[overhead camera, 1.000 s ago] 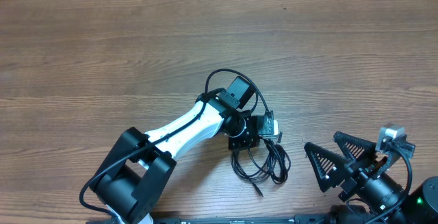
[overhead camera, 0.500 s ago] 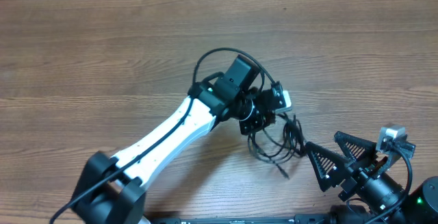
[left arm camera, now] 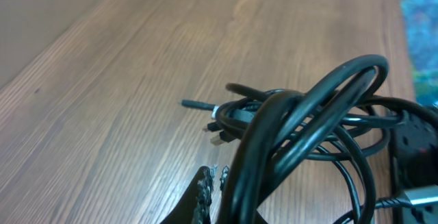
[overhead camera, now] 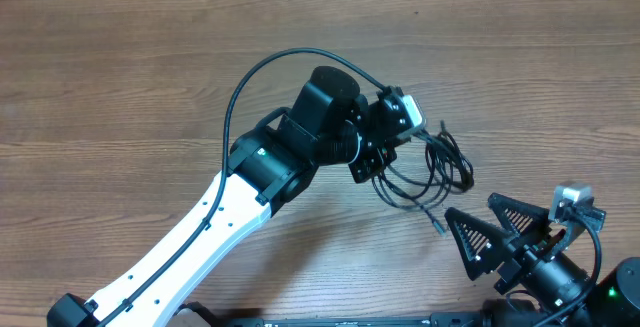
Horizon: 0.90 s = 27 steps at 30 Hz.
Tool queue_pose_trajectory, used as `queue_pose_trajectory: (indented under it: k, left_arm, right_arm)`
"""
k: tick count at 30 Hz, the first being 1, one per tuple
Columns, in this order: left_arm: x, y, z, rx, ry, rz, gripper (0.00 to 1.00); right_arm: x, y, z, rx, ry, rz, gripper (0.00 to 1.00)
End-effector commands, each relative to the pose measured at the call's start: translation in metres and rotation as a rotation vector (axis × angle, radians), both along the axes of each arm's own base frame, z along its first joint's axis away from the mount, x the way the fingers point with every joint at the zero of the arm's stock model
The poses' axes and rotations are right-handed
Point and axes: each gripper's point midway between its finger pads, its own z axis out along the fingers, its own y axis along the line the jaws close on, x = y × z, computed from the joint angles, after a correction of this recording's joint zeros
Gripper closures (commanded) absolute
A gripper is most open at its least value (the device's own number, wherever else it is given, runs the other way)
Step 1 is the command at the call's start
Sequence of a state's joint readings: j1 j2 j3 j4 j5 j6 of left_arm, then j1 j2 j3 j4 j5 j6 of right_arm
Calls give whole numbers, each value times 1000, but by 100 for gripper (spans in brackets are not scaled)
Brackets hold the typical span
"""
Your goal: Untangle cables
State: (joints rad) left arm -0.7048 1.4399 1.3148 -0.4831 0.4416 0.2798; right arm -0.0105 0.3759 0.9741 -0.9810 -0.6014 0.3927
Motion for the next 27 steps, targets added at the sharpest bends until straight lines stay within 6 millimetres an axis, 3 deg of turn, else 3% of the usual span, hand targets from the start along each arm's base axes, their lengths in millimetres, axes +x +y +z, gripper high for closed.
queue_pose_trajectory:
  k: [1,8,12,15,17,22,27]
  left_arm:
    - [14,5,28,-81,20,128,96]
    - [21,12,37,-106,24,210,96]
    - [16,27,62,-162,16,255,96]
    - [11,39,82,-220,24,285,96]
    - [3,42,91,-238,18,270,96]
    - [-23,34,104,-287,48,135,96]
    - [-58,21,110,-305,21,-114,96]
  right_arm:
    - [0,-3,-3,-9,17,-21,0]
    - [5,-17,-14,-49,53,-108,0]
    - [11,-40,-24,-102,83,-243,0]
    - [17,-59,-27,-190,61,-330,10]
    - [17,-59,-27,-297,9,-288,17]
    - [17,-59,-25,-406,-50,-248,17]
    - [19,-55,-19,-393,-83,-229,16]
